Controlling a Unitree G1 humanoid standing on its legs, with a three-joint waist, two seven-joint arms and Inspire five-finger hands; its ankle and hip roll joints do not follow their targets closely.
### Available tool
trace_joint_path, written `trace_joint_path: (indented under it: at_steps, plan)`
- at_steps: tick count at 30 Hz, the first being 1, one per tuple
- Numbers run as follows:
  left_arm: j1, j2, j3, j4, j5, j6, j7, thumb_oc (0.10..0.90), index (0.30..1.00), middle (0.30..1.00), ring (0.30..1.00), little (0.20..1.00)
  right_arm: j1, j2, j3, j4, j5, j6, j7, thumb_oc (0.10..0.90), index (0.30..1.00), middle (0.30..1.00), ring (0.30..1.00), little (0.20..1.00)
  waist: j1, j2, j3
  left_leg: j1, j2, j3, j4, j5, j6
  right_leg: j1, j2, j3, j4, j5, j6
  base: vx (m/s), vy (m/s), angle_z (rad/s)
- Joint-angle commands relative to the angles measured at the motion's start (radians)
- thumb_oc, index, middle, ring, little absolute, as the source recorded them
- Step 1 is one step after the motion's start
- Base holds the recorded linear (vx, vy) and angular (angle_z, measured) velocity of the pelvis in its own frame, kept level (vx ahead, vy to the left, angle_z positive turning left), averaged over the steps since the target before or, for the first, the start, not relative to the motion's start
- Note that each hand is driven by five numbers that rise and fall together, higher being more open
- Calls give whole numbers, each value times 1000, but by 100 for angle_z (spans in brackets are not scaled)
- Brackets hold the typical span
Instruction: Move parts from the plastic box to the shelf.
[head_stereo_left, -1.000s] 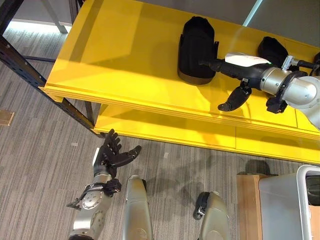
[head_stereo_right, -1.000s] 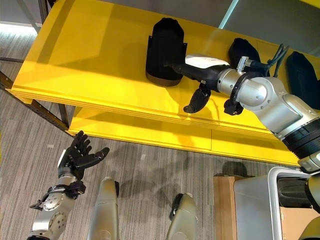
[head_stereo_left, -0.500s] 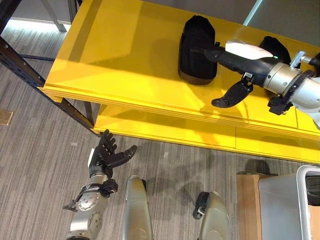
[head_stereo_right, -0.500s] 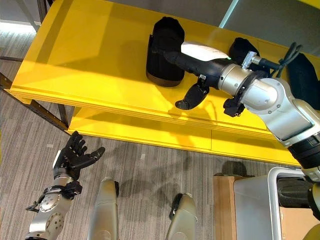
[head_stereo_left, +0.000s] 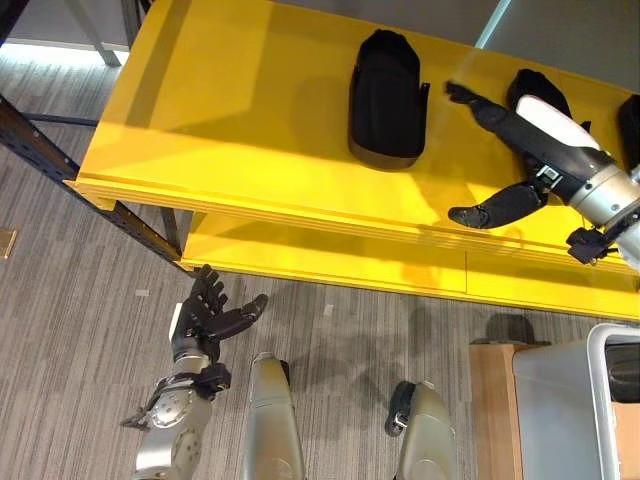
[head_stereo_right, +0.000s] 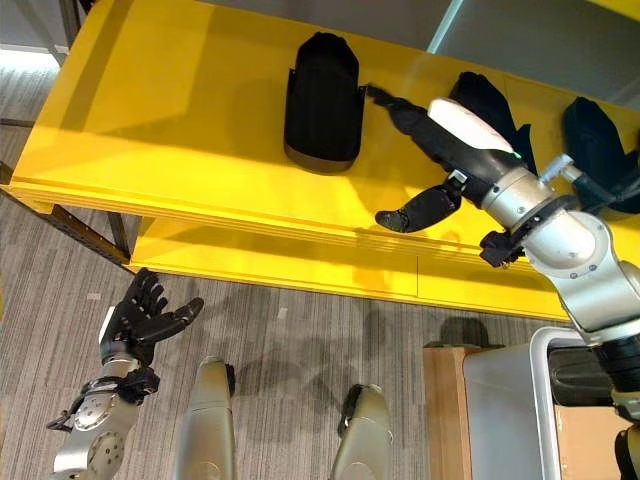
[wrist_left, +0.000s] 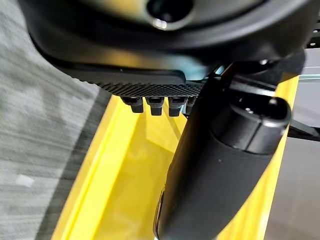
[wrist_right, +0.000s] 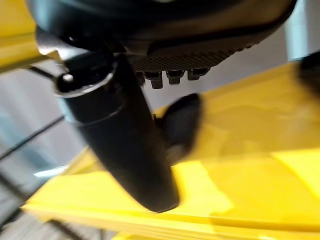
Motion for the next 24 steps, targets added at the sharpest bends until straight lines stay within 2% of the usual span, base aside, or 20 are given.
trace_joint_path:
  at_steps: [1,2,7,17,24]
  plan:
    - [-21,24,-3,-69,31,-94,-14,900,1000,1000,1000,1000,-111,-31,-36,-11,19,-53,-79,900,1000,1000,1000,1000,11,5,-85,102,81,-57,-22,-57,-5,5,-3,34,-34,71,-17,0,0,0]
    - [-6,22,-2,-71,28,-100,-16,900,1000,1000,1000,1000,-26,2,-117,100,26,-45,-121,900,1000,1000,1000,1000,-5,18,-75,105,85,-59,-23,-58,-8,1,1,38,-29,66,-15,0,0,0]
    - [3,28,-9,-64,23,-103,-18,900,1000,1000,1000,1000,33,33,-182,182,49,-41,-146,900,1000,1000,1000,1000,3,22,-72,103,83,-57,-24,-56,-7,-2,-1,39,-31,68,-15,2,-4,-4]
    - [-1,30,-15,-52,13,-105,-12,900,1000,1000,1000,1000,25,98,-219,361,82,-29,-199,900,1000,1000,1000,1000,5,35,-69,88,77,-60,-17,-58,-4,-17,-3,40,-14,63,-15,1,0,-1]
    - [-1,29,-19,-51,9,-105,-14,900,1000,1000,1000,1000,15,117,-219,405,87,-22,-212,900,1000,1000,1000,1000,8,38,-61,83,76,-61,-14,-56,-2,-25,-2,39,-7,60,-17,2,-4,1]
